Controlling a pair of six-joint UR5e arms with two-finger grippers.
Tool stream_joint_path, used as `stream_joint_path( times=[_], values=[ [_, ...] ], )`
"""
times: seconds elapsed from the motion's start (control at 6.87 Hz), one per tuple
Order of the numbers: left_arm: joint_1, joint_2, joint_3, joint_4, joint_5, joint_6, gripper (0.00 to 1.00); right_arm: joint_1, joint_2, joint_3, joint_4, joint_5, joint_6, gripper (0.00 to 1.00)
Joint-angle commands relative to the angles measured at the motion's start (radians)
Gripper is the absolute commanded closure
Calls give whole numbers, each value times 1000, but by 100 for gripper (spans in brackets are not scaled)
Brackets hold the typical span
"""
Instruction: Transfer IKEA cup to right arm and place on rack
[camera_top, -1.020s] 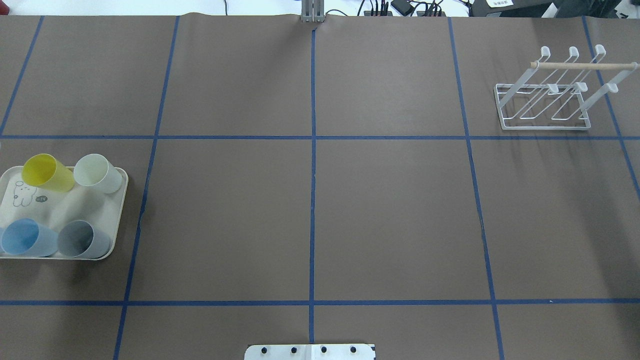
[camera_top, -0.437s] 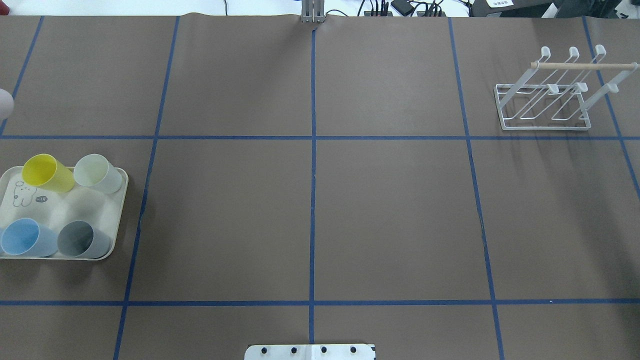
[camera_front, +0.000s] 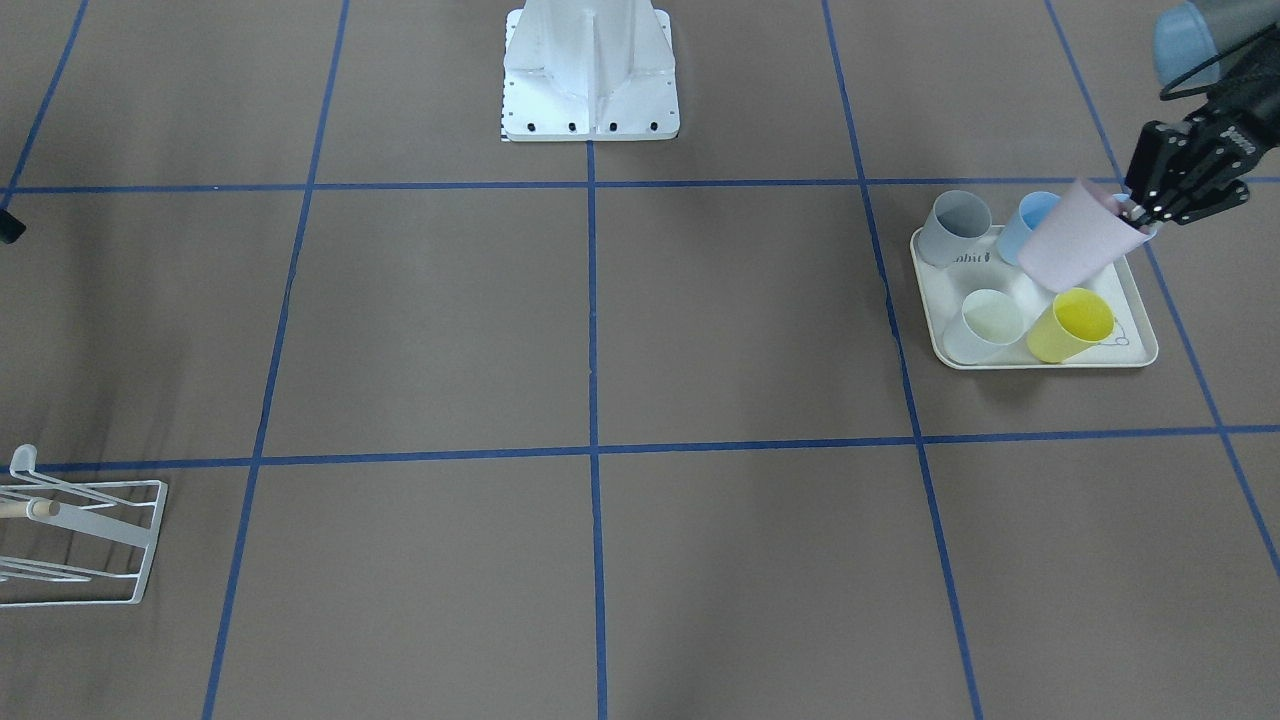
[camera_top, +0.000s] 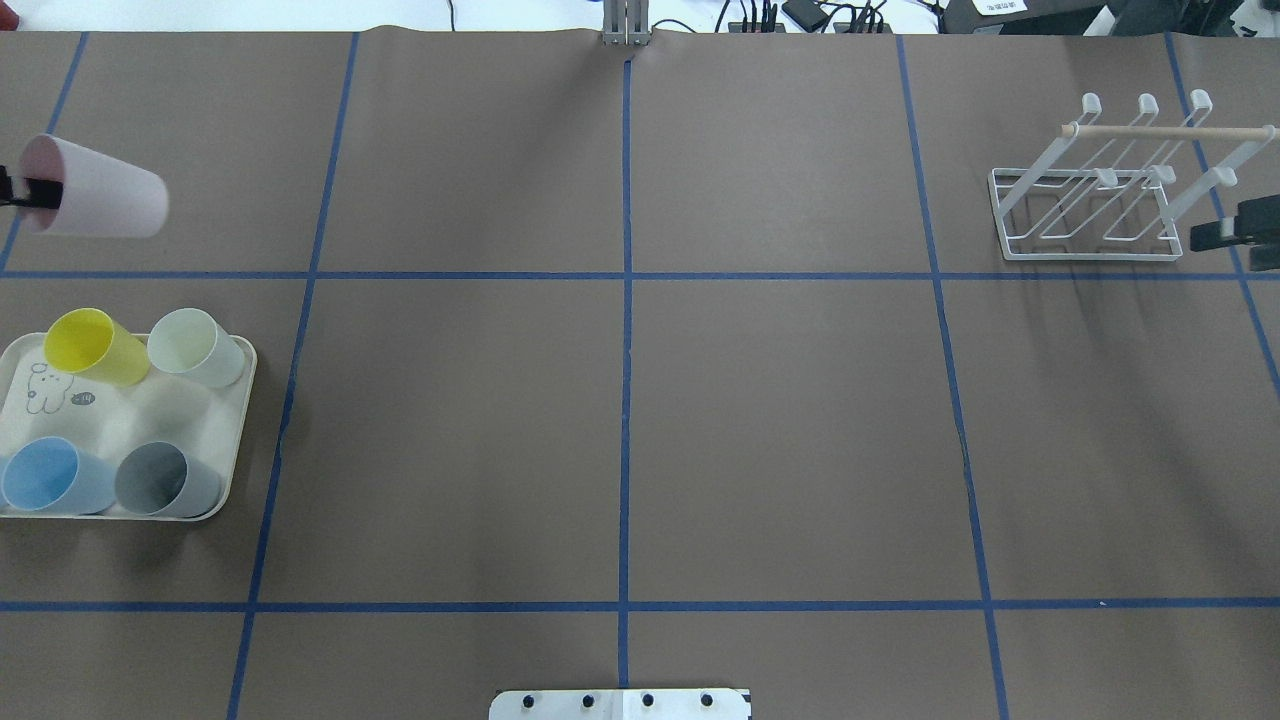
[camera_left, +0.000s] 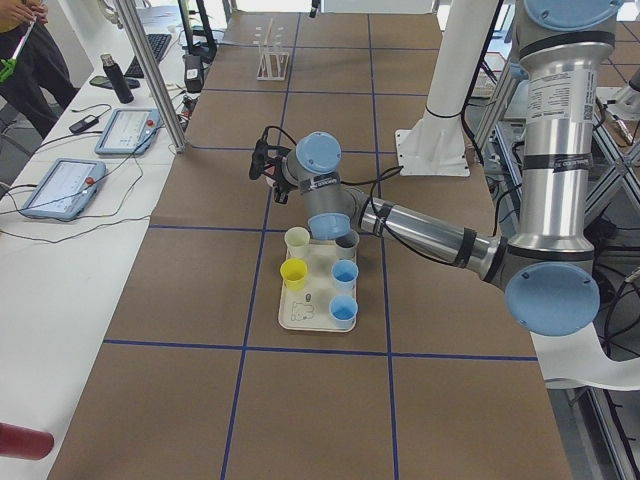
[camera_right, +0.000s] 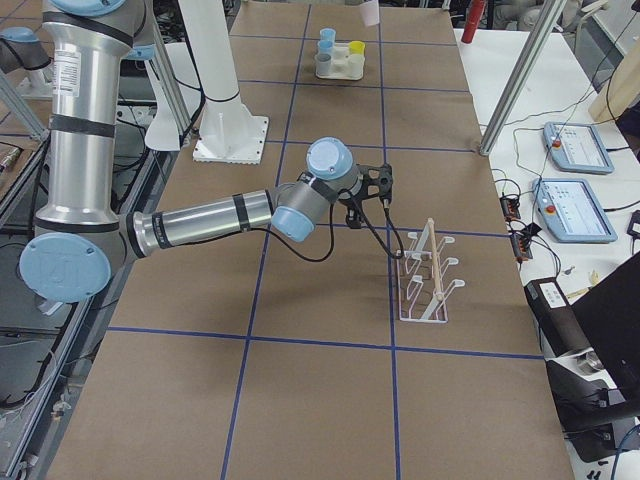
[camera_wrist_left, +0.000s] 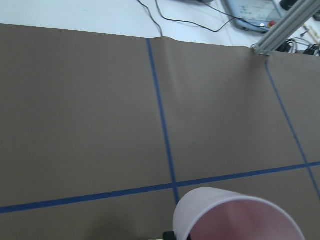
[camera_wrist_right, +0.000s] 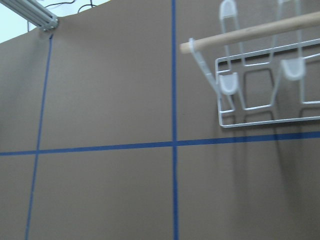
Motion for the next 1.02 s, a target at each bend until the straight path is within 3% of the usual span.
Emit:
stream_joint_path(
  times=[0.0, 0.15, 0.29, 0.44, 0.58, 0.73, 0.87],
  values=[
    [227, -167, -2, -105, 216, -336, 100, -120, 193, 0, 32, -21, 354, 0],
    [353, -257, 7, -145, 371, -482, 100, -204, 285, 6, 32, -116, 529, 0],
    [438, -329, 15, -151, 468, -555, 100, -286, 356, 20, 54, -230, 701, 0],
    [505, -350, 18, -207, 580, -584, 100, -338, 378, 20, 129, -292, 827, 0],
    [579, -353, 60, -401, 695, -636, 100, -396, 378, 14, 260, -379, 977, 0],
    [611, -379, 160, -582, 731, -647, 100, -479, 378, 17, 386, -495, 1112, 0],
    [630, -399, 208, -658, 732, -647, 100, -525, 380, 18, 466, -574, 1182, 0]
  ],
)
